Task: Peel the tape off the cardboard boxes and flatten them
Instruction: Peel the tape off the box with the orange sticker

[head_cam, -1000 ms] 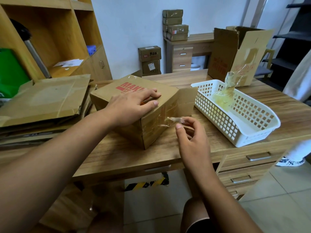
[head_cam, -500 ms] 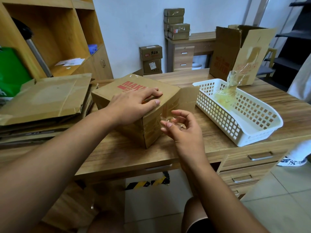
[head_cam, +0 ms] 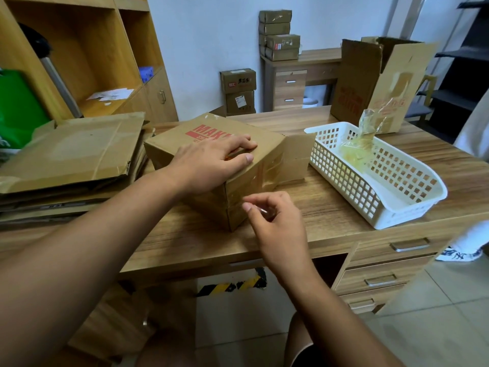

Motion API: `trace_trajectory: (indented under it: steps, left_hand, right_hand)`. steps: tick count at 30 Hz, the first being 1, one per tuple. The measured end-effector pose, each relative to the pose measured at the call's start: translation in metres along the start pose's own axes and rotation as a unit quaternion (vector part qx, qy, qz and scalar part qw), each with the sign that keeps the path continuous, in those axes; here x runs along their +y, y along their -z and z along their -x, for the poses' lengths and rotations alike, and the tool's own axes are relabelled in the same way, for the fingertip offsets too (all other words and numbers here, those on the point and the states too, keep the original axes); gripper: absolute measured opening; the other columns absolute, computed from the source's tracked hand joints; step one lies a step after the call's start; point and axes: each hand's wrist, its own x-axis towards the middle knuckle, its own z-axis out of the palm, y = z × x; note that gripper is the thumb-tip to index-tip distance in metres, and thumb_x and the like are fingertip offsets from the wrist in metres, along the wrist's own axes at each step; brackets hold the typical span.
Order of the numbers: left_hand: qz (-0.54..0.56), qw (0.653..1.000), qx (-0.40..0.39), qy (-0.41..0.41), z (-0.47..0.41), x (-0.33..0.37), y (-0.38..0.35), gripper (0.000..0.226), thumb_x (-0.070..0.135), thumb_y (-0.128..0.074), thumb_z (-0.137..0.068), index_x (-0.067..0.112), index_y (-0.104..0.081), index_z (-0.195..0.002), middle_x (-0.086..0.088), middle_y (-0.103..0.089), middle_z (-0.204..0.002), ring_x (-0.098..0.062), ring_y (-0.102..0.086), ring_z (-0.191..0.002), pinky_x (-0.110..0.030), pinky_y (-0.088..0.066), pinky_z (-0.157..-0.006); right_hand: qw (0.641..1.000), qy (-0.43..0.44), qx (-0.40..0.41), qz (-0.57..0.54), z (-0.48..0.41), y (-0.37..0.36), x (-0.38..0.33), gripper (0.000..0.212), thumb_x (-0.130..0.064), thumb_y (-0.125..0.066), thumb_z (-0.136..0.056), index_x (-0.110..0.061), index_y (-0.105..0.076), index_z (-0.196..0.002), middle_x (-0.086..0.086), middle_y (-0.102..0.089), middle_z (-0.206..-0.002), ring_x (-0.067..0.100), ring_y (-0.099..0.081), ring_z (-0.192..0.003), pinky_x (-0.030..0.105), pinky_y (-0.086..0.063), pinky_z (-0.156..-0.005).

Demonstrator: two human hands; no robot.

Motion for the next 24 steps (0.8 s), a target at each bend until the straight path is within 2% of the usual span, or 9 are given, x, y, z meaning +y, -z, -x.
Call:
trace_trajectory:
  steps: [5,10,14,18,22,24]
  left_hand:
    - [0.000,1.000,0.004,0.003,0.000,-0.001,-0.001,0.060,0.072,-0.023,-0.084,0.055,-0.042,-0.139,0.035,-0.036,-0.151,-0.012,-0.041,-0.138,-0.044,-0.036,-0.102]
    - [-0.001,1.000,0.003,0.006,-0.002,-0.002,-0.002,0.060,0.073,-0.023,-0.084,0.056,-0.041,-0.139,0.031,-0.034,-0.153,-0.015,-0.040,-0.139,-0.048,-0.036,-0.103]
    - [-0.009,1.000,0.005,0.006,-0.001,-0.003,-0.002,0.059,0.072,-0.022,-0.086,0.055,-0.040,-0.140,0.031,-0.035,-0.153,-0.016,-0.041,-0.139,-0.048,-0.036,-0.100]
    - [-0.010,1.000,0.006,0.013,-0.002,-0.002,-0.003,0.059,0.072,-0.022,-0.086,0.055,-0.040,-0.140,0.030,-0.035,-0.153,-0.017,-0.042,-0.138,-0.048,-0.037,-0.100]
    - [-0.020,0.999,0.013,0.023,-0.002,-0.002,-0.004,0.051,0.069,-0.028,-0.093,0.054,-0.040,-0.141,0.028,-0.036,-0.154,-0.019,-0.043,-0.137,-0.046,-0.035,-0.099]
    - [-0.021,0.999,0.013,0.024,-0.002,-0.002,-0.004,0.048,0.067,-0.030,-0.097,0.053,-0.040,-0.141,0.027,-0.034,-0.155,-0.019,-0.042,-0.138,-0.046,-0.035,-0.099]
  right_hand:
    - [0.996,0.028,-0.066,0.055,0.036,-0.006,0.002,0.011,-0.015,-0.069,-0.094,-0.026,-0.069,-0.093,-0.013,-0.052,-0.099,-0.001,-0.056,-0.095,0.011,-0.047,-0.075]
    - [1.000,0.022,-0.001,0.010,0.014,0.013,0.002,0.016,-0.011,-0.069,-0.091,-0.027,-0.065,-0.090,-0.006,-0.051,-0.103,0.003,-0.059,-0.088,0.011,-0.047,-0.071]
    - [0.999,0.029,-0.012,0.015,0.003,0.017,0.004,0.030,-0.022,-0.076,-0.087,-0.032,-0.061,-0.111,-0.011,-0.046,-0.115,0.006,-0.061,-0.084,0.011,-0.047,-0.071]
    - [0.992,0.057,-0.036,0.106,0.002,0.012,0.009,0.044,-0.036,-0.075,-0.088,-0.032,-0.062,-0.130,-0.016,-0.046,-0.115,0.003,-0.056,-0.093,0.015,-0.053,-0.077]
    - [0.997,0.025,0.015,0.066,-0.007,0.011,0.009,0.045,-0.031,-0.070,-0.093,-0.028,-0.057,-0.137,-0.012,-0.052,-0.117,-0.005,-0.059,-0.088,0.010,-0.049,-0.074]
    - [0.999,-0.006,0.038,0.038,-0.018,0.013,0.008,0.043,-0.027,-0.063,-0.098,-0.026,-0.055,-0.141,-0.007,-0.054,-0.125,-0.007,-0.059,-0.096,0.012,-0.050,-0.083]
